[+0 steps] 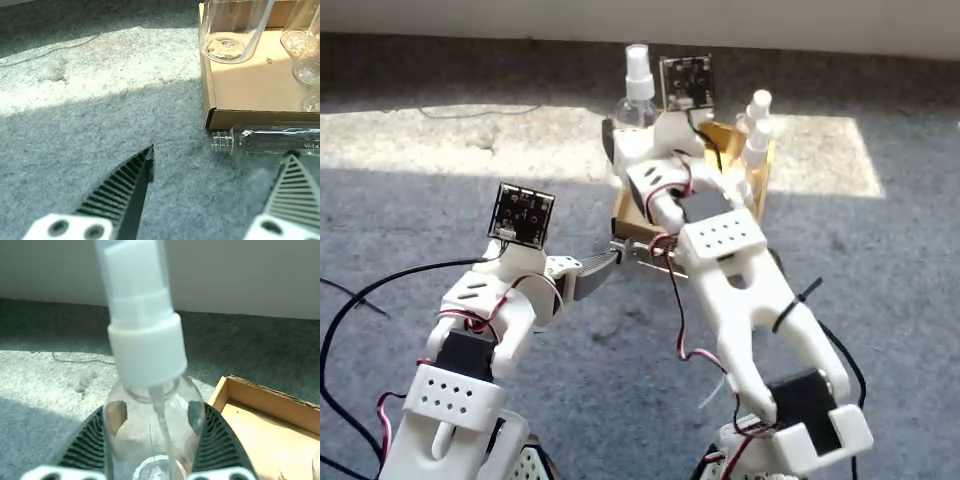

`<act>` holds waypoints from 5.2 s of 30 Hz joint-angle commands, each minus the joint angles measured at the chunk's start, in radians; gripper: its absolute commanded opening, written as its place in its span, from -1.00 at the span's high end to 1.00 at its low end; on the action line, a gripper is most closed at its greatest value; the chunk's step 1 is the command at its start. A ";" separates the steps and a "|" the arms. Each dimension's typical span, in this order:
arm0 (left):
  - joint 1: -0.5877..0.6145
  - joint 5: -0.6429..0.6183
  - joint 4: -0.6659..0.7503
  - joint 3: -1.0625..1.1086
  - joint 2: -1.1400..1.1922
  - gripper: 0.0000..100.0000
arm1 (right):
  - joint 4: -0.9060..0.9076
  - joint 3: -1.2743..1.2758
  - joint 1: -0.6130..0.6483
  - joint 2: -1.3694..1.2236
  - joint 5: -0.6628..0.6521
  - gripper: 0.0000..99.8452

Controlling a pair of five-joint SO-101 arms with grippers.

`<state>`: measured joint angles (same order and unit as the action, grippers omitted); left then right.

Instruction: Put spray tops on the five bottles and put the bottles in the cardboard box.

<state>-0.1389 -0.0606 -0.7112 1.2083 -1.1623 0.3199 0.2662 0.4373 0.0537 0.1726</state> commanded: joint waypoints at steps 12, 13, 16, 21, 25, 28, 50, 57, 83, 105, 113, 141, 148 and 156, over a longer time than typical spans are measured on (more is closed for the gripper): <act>0.007 -0.011 0.018 0.015 -0.012 0.30 | -0.022 -0.473 -0.087 -0.363 -0.109 0.99; 0.007 -0.009 0.018 0.015 -0.012 0.30 | -0.022 -0.478 -0.085 -0.363 -0.127 0.99; 0.007 -0.008 0.018 0.015 -0.012 0.30 | -0.016 -0.478 -0.082 -0.335 -0.132 0.99; 0.007 -0.008 0.018 0.015 -0.012 0.30 | -0.016 -0.476 -0.082 -0.232 -0.132 0.99; 0.007 -0.005 0.020 0.015 -0.012 0.30 | -0.001 -0.475 -0.084 -0.173 -0.132 0.99; 0.008 -0.005 0.020 0.015 -0.012 0.30 | 0.067 -0.481 -0.061 -0.124 -0.132 0.99; 0.015 -0.005 0.020 0.015 -0.012 0.30 | 1.132 -0.469 -0.282 0.690 -0.511 0.99; 0.016 -0.005 0.020 0.013 -0.012 0.30 | 1.072 -0.203 -0.691 0.756 -0.609 0.99; 0.102 0.066 -0.043 -0.776 0.757 0.46 | 0.292 0.746 -0.656 0.759 -0.181 0.99; -0.056 0.150 -0.333 -1.814 1.833 0.47 | 0.251 0.848 -0.657 0.759 -0.265 0.99; -0.062 0.147 -0.344 -1.836 1.877 0.53 | 0.251 0.848 -0.657 0.759 -0.265 0.99; -0.061 0.089 -0.344 -1.831 1.879 0.83 | 0.251 0.846 -0.657 0.759 -0.262 0.99; -0.058 0.086 -0.344 -1.831 1.879 0.86 | 0.251 0.846 -0.657 0.759 -0.262 0.99; -0.054 0.009 -0.344 -1.813 1.879 0.86 | 0.251 0.845 -0.657 0.759 -0.264 0.99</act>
<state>-0.1926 -0.0315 -1.0503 -0.5777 0.7388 0.5900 1.1270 -0.2271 0.7963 -0.0821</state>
